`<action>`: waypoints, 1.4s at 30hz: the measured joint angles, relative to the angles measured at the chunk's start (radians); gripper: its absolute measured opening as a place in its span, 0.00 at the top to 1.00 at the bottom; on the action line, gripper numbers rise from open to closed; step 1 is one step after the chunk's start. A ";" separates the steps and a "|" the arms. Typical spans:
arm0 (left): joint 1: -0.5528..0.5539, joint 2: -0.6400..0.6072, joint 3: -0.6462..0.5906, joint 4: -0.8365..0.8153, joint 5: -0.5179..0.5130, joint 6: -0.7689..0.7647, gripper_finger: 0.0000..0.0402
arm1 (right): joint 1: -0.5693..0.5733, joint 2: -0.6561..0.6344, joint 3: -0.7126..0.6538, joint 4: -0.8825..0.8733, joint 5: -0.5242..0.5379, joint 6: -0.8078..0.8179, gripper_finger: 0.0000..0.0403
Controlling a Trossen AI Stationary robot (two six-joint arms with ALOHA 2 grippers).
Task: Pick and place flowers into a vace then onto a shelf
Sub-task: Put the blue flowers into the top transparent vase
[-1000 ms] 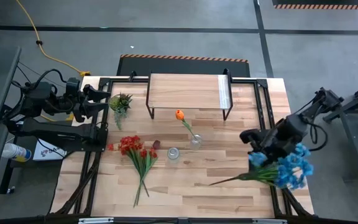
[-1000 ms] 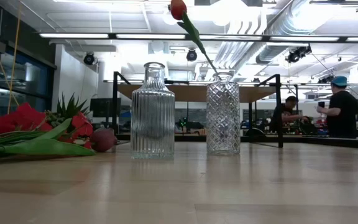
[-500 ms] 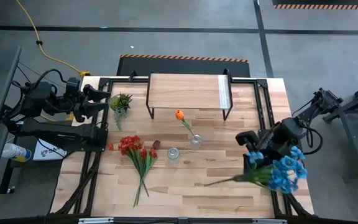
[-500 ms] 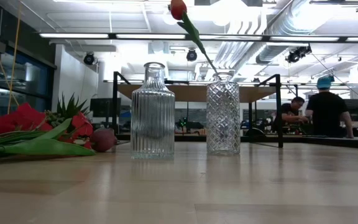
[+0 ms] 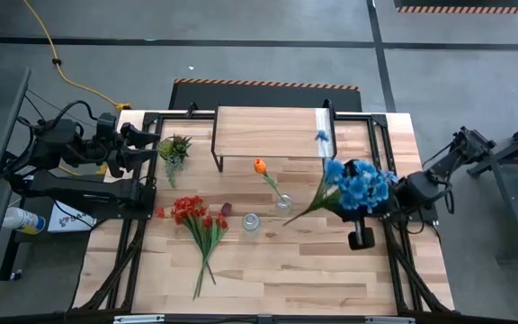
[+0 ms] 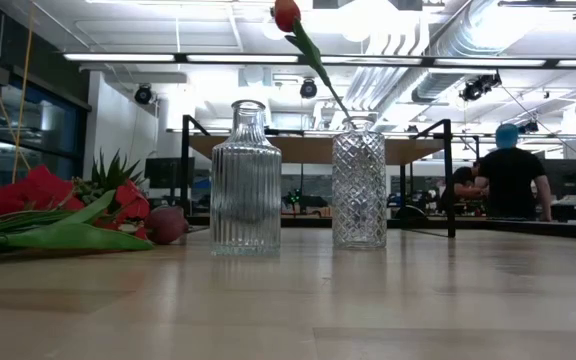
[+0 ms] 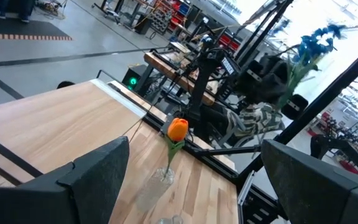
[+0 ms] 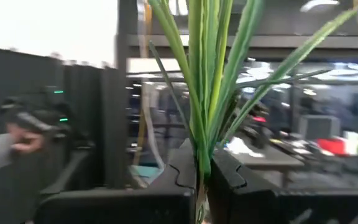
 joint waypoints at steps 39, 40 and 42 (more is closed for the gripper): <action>0.000 0.000 0.000 0.003 -0.063 -0.036 0.01 | 0.142 -0.005 0.000 -0.007 1.049 -0.111 0.99; 0.000 0.000 0.000 0.003 -0.065 -0.038 0.01 | 0.142 -0.005 0.000 -0.007 1.049 -0.116 0.99; 0.000 0.000 0.000 0.003 -0.068 -0.043 0.01 | 0.142 -0.005 0.000 -0.007 1.049 -0.121 0.99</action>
